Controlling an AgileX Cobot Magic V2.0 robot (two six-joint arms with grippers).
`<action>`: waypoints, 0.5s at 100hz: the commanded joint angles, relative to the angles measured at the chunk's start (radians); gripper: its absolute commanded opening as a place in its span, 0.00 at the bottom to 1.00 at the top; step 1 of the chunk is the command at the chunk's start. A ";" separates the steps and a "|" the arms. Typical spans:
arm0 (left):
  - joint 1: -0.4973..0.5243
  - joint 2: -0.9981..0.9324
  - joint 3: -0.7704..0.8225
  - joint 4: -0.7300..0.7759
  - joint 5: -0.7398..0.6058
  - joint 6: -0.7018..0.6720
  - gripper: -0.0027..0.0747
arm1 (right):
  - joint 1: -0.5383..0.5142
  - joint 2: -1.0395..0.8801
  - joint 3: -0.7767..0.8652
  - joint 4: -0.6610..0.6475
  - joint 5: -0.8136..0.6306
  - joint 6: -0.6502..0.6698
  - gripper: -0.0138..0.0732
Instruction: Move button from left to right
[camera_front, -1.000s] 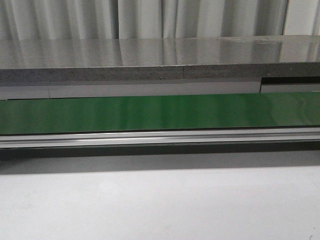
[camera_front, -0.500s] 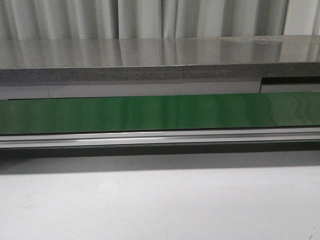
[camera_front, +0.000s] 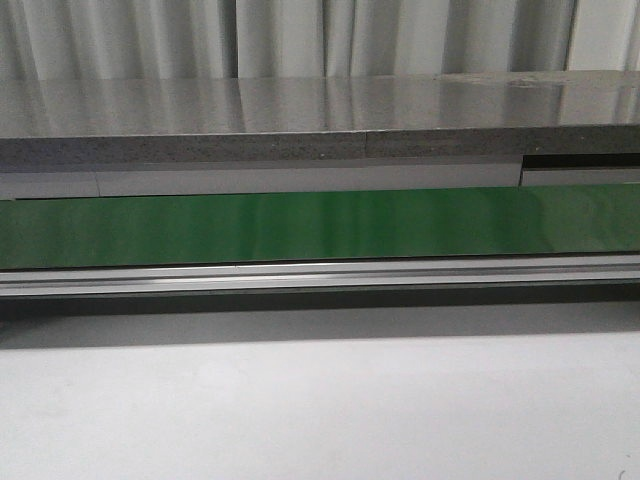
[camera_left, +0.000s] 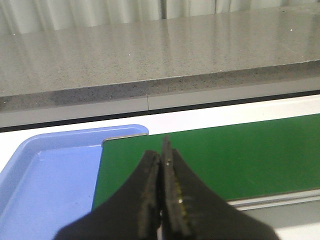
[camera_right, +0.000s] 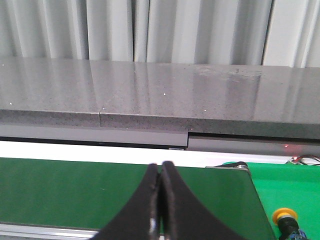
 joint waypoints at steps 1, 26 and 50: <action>-0.008 0.004 -0.028 -0.012 -0.086 -0.001 0.01 | 0.001 -0.088 0.033 -0.063 -0.066 0.080 0.03; -0.008 0.004 -0.028 -0.012 -0.086 -0.001 0.01 | 0.001 -0.289 0.199 -0.090 -0.067 0.111 0.03; -0.008 0.006 -0.028 -0.012 -0.086 -0.001 0.01 | 0.001 -0.284 0.223 -0.090 -0.032 0.111 0.03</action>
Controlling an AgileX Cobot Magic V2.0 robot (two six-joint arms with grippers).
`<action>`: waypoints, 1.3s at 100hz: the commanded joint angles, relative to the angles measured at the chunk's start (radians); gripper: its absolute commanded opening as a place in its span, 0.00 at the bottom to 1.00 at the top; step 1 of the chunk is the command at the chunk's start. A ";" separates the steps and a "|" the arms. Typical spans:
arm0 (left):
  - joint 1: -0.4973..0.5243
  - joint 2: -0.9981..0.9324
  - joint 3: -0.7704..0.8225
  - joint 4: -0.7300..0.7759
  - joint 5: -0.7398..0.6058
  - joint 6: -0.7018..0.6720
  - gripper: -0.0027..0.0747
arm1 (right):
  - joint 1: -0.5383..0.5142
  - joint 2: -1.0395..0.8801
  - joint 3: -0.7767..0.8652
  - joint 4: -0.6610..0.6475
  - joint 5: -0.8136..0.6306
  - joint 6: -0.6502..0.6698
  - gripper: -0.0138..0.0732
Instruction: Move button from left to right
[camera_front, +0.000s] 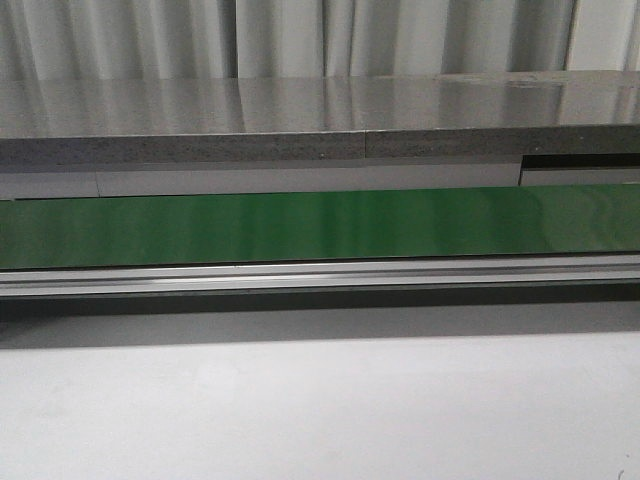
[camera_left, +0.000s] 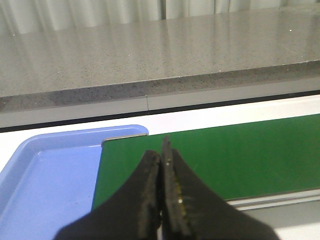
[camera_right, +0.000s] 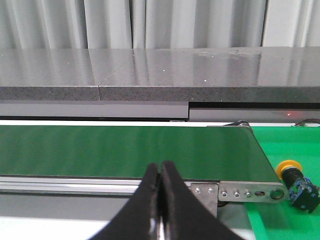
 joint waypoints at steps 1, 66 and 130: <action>-0.008 0.006 -0.028 -0.012 -0.086 -0.001 0.01 | 0.001 -0.015 -0.018 -0.012 -0.063 0.003 0.03; -0.008 0.006 -0.028 -0.012 -0.086 -0.001 0.01 | 0.001 -0.015 -0.018 -0.012 -0.061 0.003 0.03; -0.008 -0.023 -0.025 -0.001 -0.110 -0.010 0.01 | 0.001 -0.015 -0.018 -0.012 -0.061 0.003 0.03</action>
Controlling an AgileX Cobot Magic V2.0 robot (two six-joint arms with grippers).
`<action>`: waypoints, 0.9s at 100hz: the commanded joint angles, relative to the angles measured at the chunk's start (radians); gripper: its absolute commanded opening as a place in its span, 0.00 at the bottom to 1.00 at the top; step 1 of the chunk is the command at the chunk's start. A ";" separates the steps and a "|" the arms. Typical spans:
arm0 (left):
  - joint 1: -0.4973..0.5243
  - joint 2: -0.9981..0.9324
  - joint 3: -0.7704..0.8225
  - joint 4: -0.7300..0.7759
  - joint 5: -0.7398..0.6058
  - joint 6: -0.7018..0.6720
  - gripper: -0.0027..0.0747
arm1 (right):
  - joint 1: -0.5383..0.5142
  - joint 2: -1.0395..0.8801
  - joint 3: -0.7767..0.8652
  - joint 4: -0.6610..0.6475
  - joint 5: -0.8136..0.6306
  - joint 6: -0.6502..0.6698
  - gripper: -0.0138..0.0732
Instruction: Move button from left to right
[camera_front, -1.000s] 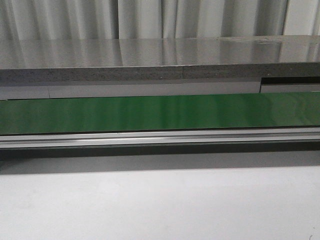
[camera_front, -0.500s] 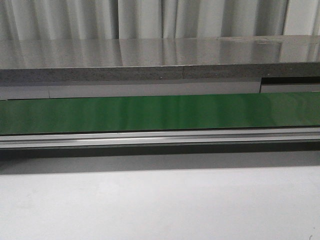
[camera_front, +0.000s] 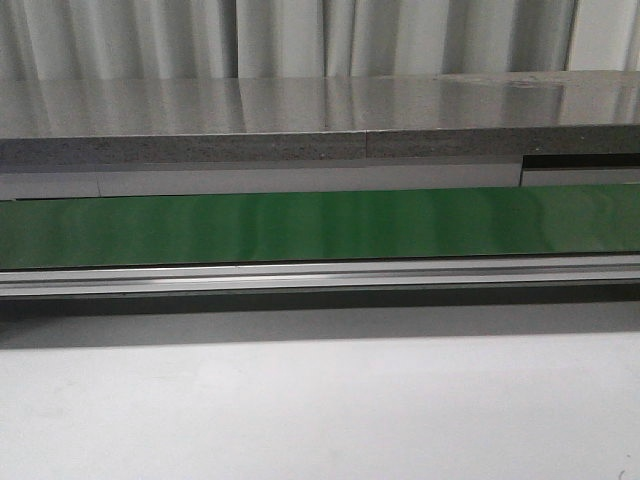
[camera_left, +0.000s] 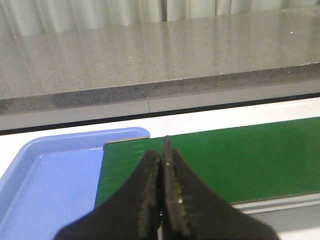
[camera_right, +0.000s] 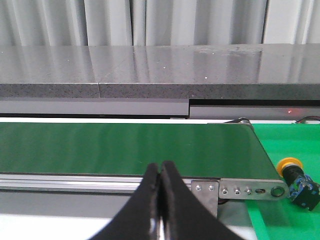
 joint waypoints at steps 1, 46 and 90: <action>-0.008 -0.023 -0.021 0.005 -0.097 -0.013 0.01 | 0.001 -0.015 -0.018 -0.010 -0.071 0.001 0.03; -0.004 -0.331 0.163 0.279 -0.097 -0.284 0.01 | 0.001 -0.015 -0.018 -0.010 -0.071 0.001 0.03; 0.040 -0.452 0.309 0.329 -0.108 -0.394 0.01 | 0.001 -0.015 -0.018 -0.010 -0.071 0.001 0.03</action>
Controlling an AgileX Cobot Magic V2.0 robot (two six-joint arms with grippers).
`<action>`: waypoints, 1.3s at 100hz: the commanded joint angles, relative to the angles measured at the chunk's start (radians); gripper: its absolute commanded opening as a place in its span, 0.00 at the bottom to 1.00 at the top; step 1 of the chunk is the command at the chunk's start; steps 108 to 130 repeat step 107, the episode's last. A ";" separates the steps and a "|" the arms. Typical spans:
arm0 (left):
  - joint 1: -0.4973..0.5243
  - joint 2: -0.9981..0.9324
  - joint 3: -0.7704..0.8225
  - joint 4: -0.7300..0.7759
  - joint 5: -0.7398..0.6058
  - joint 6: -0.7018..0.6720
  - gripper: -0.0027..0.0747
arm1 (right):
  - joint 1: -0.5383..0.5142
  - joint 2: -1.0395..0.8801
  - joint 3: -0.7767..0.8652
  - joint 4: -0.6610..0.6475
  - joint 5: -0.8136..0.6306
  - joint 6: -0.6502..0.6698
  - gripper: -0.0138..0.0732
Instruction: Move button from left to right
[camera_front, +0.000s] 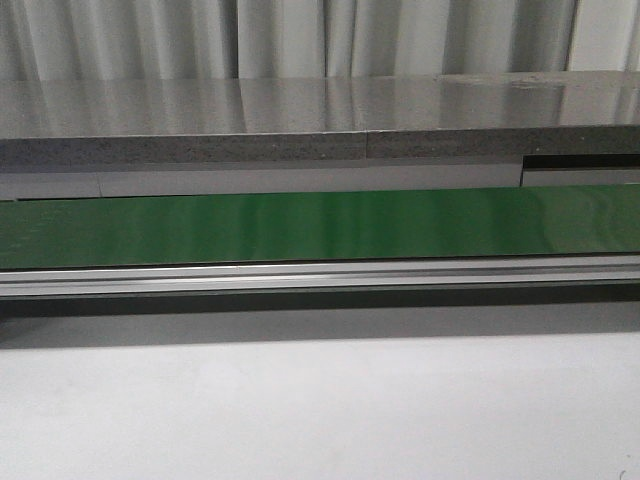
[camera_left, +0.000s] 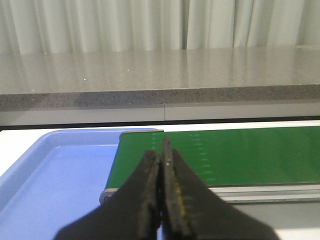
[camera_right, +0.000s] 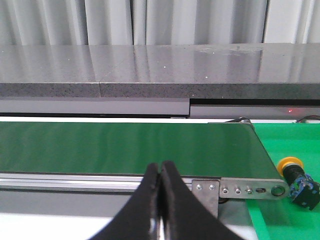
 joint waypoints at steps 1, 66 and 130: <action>0.002 -0.032 0.014 0.002 -0.084 -0.013 0.01 | 0.001 -0.015 -0.018 -0.010 -0.073 -0.001 0.03; 0.002 -0.032 0.043 0.002 -0.138 -0.013 0.01 | 0.001 -0.015 -0.018 -0.010 -0.073 -0.001 0.03; 0.002 -0.032 0.043 0.002 -0.138 -0.013 0.01 | 0.001 -0.015 -0.018 -0.010 -0.073 -0.001 0.03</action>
